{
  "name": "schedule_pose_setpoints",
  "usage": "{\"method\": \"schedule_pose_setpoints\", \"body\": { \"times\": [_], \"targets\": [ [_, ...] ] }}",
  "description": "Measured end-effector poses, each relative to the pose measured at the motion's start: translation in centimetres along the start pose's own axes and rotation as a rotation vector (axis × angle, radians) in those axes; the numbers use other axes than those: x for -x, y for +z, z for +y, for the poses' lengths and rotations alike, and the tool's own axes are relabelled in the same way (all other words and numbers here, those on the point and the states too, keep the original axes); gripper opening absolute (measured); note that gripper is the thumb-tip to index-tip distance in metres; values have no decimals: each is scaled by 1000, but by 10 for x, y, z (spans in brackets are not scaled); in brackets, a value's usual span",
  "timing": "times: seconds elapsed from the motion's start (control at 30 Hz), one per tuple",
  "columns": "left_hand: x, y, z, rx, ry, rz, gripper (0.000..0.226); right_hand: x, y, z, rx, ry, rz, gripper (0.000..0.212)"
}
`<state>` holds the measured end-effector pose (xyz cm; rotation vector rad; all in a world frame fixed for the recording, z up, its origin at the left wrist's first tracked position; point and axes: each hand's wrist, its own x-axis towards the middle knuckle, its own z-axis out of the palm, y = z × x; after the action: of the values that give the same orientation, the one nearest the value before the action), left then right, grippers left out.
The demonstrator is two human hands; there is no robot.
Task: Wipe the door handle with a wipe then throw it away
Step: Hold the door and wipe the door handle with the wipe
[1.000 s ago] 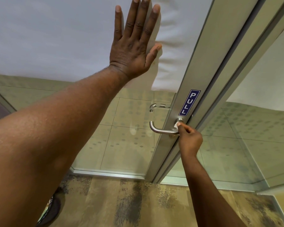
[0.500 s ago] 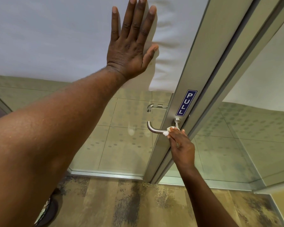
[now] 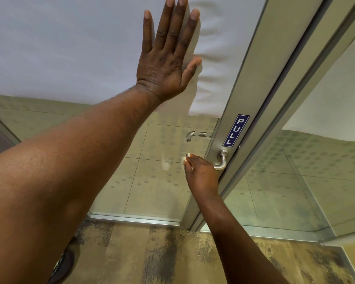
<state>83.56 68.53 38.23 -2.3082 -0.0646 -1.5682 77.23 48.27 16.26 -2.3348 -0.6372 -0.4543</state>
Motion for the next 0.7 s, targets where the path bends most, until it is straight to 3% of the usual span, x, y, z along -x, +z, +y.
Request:
{"method": "schedule_pose_setpoints", "body": {
  "times": [0.2, 0.3, 0.43, 0.7],
  "targets": [
    [-1, -1, 0, -9, 0, -5, 73, -30, 0, -12, -41, 217, -53, 26],
    [0, 0, 0, -18, 2, -5, 75, -32, -17, -8, -346, 352, 126, 18],
    [-1, -1, 0, -16, 4, 4, 74, -18, -42, 25, -609, 554, 302, 29],
    [-1, 3, 0, -15, -2, 23, 75, -6, -63, 80, -778, 750, 517, 34]
  ]
}}
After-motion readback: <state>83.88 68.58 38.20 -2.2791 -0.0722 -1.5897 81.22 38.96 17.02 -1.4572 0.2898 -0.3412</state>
